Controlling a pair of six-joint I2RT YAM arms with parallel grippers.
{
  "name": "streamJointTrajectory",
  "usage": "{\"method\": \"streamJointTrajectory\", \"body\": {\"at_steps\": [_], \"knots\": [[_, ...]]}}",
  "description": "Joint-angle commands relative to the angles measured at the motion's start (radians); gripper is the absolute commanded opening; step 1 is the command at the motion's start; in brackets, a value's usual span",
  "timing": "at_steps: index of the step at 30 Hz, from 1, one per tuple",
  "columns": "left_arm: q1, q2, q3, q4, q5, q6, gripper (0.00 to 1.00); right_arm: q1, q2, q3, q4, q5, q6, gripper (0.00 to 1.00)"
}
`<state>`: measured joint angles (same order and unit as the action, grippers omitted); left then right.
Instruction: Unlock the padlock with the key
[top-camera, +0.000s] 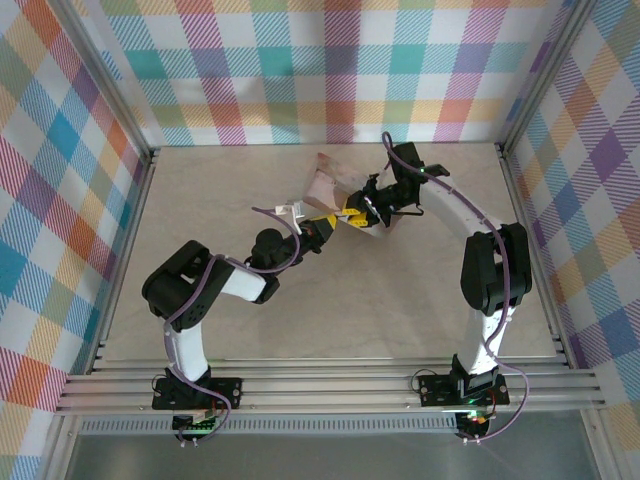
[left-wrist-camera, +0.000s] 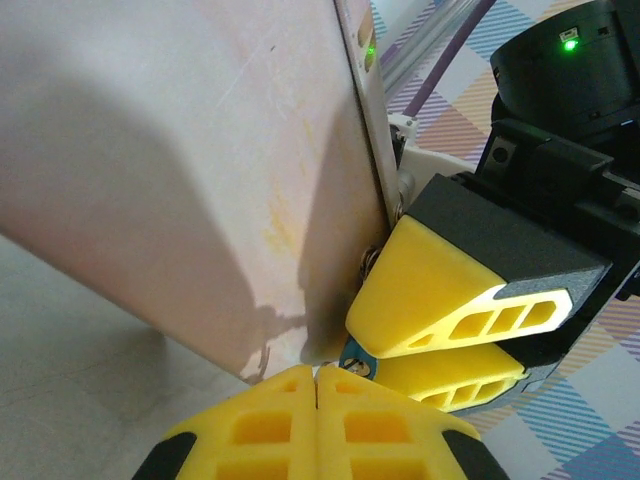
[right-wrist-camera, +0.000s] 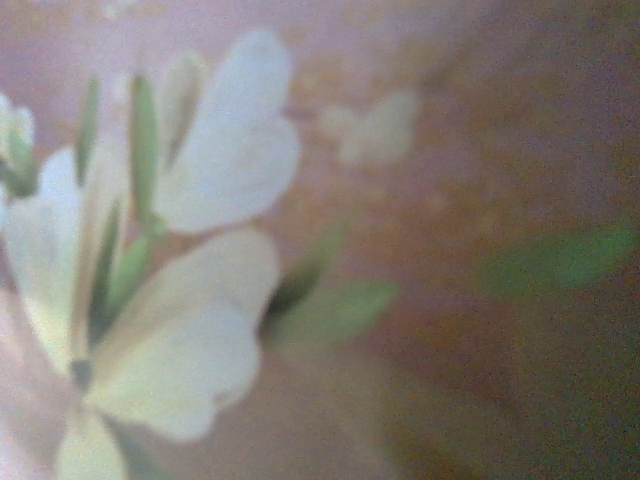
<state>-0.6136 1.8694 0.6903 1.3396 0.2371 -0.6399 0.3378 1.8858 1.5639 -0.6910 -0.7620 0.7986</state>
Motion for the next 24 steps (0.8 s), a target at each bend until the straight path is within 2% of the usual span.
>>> {"method": "streamJointTrajectory", "body": {"at_steps": [1, 24], "knots": [[-0.027, 0.020, 0.035, 0.032, 0.074, -0.010, 0.00, 0.023, 0.000, -0.001, 0.000, -0.120, 0.034, 0.00], [-0.037, 0.044, 0.058, 0.030, 0.137, -0.028, 0.00, 0.023, 0.002, -0.010, -0.006, -0.127, 0.022, 0.00]]}}
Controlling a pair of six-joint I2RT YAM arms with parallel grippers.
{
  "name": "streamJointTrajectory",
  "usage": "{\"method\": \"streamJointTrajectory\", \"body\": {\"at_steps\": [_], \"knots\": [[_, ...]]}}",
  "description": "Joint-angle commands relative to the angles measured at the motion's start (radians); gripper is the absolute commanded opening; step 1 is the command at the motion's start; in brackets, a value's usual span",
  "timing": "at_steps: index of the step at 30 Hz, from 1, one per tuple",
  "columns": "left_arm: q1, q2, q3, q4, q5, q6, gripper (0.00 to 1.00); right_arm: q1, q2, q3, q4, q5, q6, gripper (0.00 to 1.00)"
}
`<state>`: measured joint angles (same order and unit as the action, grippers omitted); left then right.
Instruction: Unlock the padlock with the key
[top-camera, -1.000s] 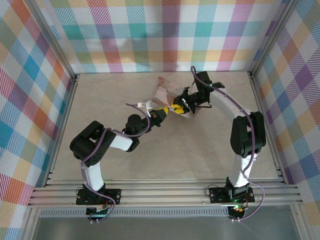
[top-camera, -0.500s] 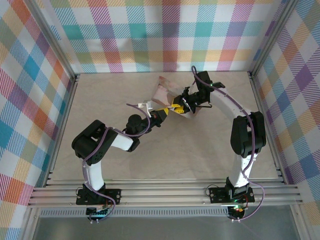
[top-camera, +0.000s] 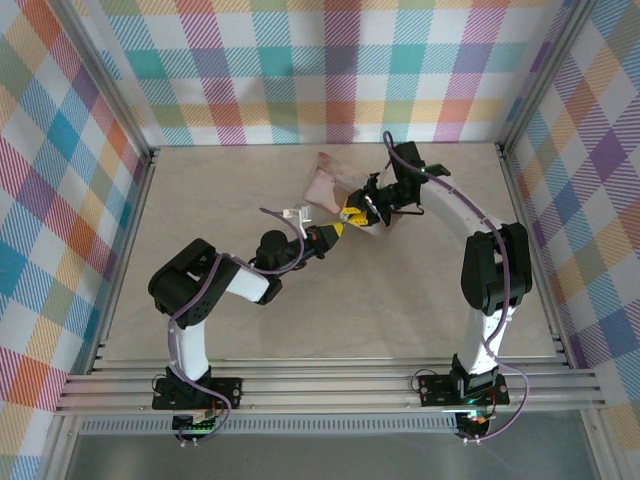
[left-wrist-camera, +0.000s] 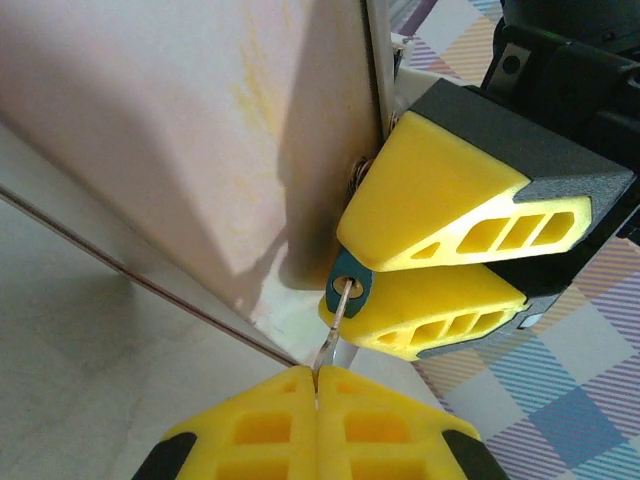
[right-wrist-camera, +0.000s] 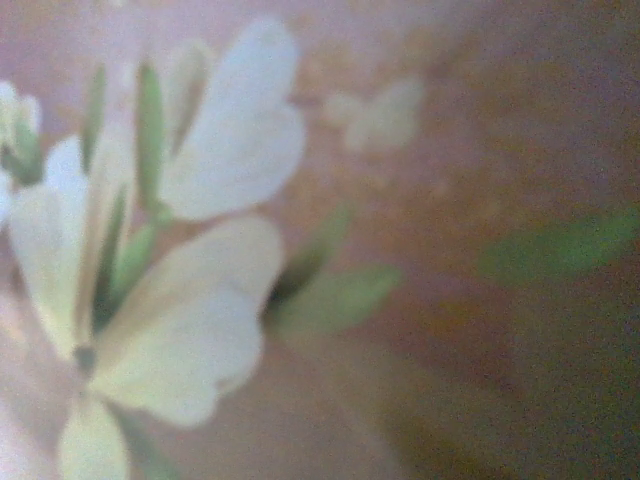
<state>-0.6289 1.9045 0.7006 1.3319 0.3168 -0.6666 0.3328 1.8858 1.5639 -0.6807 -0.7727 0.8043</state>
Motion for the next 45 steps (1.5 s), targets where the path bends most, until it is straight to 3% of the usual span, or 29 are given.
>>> {"method": "streamJointTrajectory", "body": {"at_steps": [1, 15, 45], "knots": [[-0.021, 0.010, 0.047, 0.038, 0.058, 0.001, 0.00, 0.028, 0.002, -0.010, -0.020, -0.117, 0.013, 0.00], [0.020, -0.004, 0.035, 0.032, 0.078, 0.032, 0.00, 0.028, 0.044, 0.052, -0.245, -0.107, -0.190, 0.00], [0.054, -0.053, 0.030, -0.026, 0.124, 0.047, 0.00, 0.031, 0.060, 0.100, -0.410, 0.022, -0.343, 0.00]]}}
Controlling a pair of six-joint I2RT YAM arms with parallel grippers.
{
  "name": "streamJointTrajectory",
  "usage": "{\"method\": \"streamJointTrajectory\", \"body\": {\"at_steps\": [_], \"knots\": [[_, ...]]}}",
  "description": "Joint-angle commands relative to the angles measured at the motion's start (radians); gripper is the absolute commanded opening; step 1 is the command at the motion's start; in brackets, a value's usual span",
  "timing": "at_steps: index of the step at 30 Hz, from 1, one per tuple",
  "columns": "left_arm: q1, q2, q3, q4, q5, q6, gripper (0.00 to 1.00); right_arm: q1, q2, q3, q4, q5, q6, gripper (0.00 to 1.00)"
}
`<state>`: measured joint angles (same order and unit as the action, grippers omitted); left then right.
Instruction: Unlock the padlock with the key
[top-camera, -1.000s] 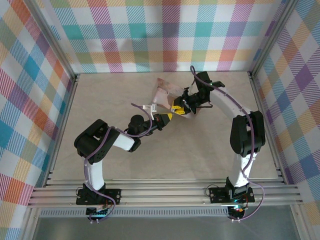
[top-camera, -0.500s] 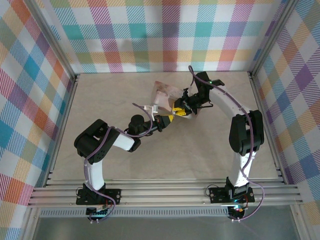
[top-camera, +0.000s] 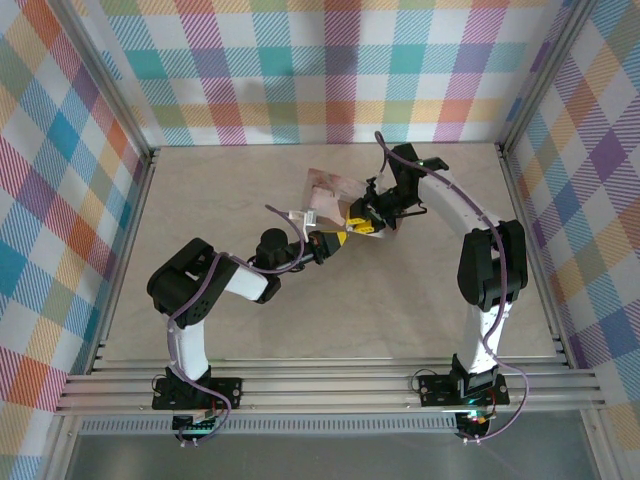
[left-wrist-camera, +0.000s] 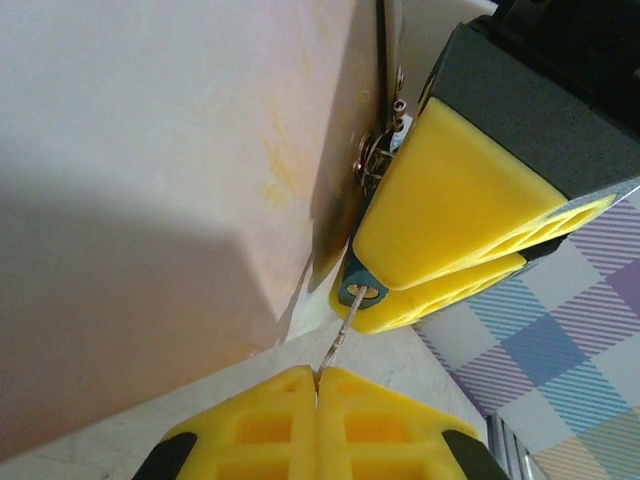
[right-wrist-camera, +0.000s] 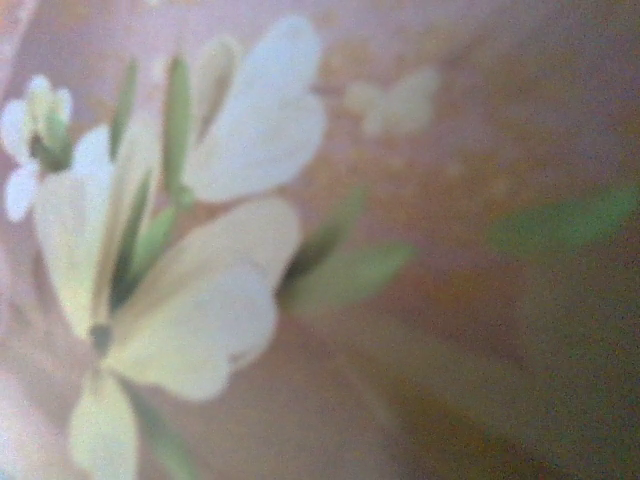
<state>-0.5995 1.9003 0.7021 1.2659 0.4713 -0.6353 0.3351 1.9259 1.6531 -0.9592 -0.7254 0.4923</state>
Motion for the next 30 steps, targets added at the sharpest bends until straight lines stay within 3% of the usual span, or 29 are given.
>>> {"method": "streamJointTrajectory", "body": {"at_steps": [1, 21, 30], "knots": [[0.024, -0.050, 0.032, 0.034, -0.028, 0.013, 0.00, 0.028, 0.019, 0.008, -0.134, -0.018, -0.033, 0.00], [0.030, -0.043, 0.085, 0.034, 0.021, -0.120, 0.00, 0.061, 0.004, 0.010, -0.129, 0.096, -0.045, 0.00], [0.027, 0.001, 0.100, 0.079, 0.011, -0.166, 0.00, 0.068, -0.007, -0.022, -0.082, 0.055, -0.008, 0.00]]}}
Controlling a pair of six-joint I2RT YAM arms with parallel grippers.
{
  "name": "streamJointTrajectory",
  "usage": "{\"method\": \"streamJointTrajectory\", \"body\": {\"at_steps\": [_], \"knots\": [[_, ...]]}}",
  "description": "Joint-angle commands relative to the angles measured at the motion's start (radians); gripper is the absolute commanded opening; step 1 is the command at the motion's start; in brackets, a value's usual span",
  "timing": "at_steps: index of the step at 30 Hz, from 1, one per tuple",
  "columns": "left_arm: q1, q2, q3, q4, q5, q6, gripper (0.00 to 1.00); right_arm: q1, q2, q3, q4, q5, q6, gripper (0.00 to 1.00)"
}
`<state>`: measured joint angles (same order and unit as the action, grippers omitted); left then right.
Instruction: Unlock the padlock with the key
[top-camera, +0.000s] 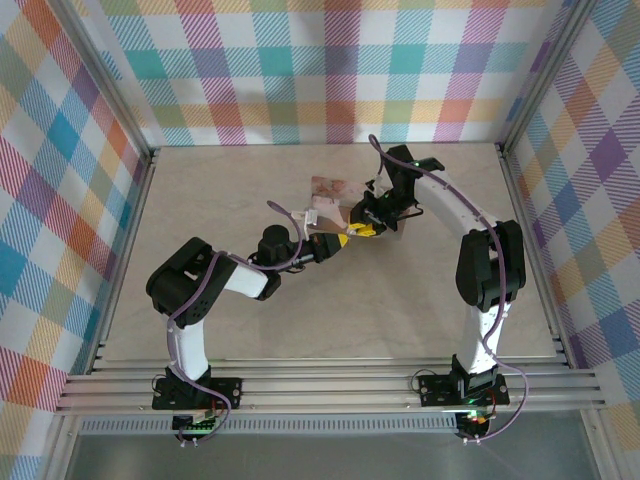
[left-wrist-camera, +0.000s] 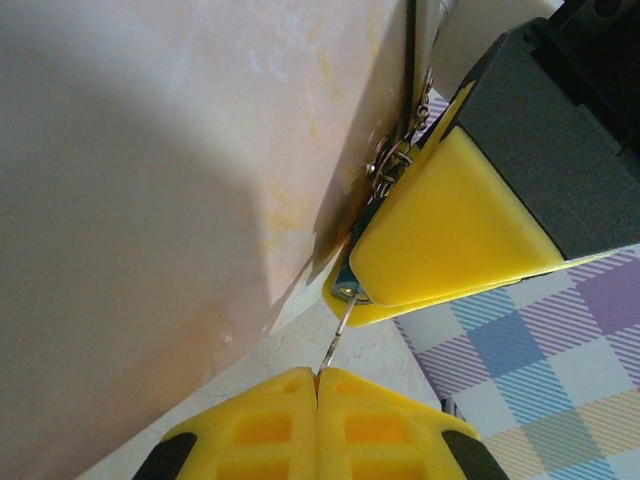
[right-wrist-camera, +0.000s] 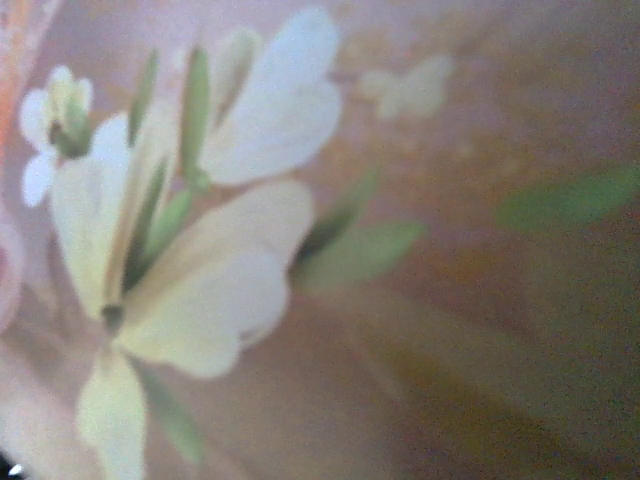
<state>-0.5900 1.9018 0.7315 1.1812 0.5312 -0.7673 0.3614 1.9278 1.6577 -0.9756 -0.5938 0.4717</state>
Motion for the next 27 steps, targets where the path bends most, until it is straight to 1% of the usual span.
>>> {"method": "streamJointTrajectory", "body": {"at_steps": [1, 7, 11, 16, 22, 27], "knots": [[0.016, 0.003, 0.079, 0.164, -0.049, -0.039, 0.00, 0.042, -0.010, -0.030, -0.066, -0.071, 0.012, 0.00], [-0.001, 0.019, 0.103, 0.163, -0.070, -0.043, 0.00, 0.044, -0.019, -0.068, -0.017, -0.108, 0.049, 0.00], [0.004, 0.014, 0.093, 0.162, -0.099, -0.030, 0.00, 0.044, -0.021, -0.069, -0.040, -0.101, 0.033, 0.00], [-0.003, 0.047, 0.130, 0.170, -0.088, -0.064, 0.00, 0.044, -0.027, -0.092, 0.002, -0.140, 0.070, 0.00], [-0.004, 0.053, 0.162, 0.181, -0.082, -0.104, 0.00, 0.044, -0.032, -0.121, 0.031, -0.155, 0.077, 0.00], [-0.002, 0.071, 0.184, 0.179, -0.073, -0.082, 0.00, 0.043, -0.043, -0.142, 0.044, -0.189, 0.077, 0.00]]}}
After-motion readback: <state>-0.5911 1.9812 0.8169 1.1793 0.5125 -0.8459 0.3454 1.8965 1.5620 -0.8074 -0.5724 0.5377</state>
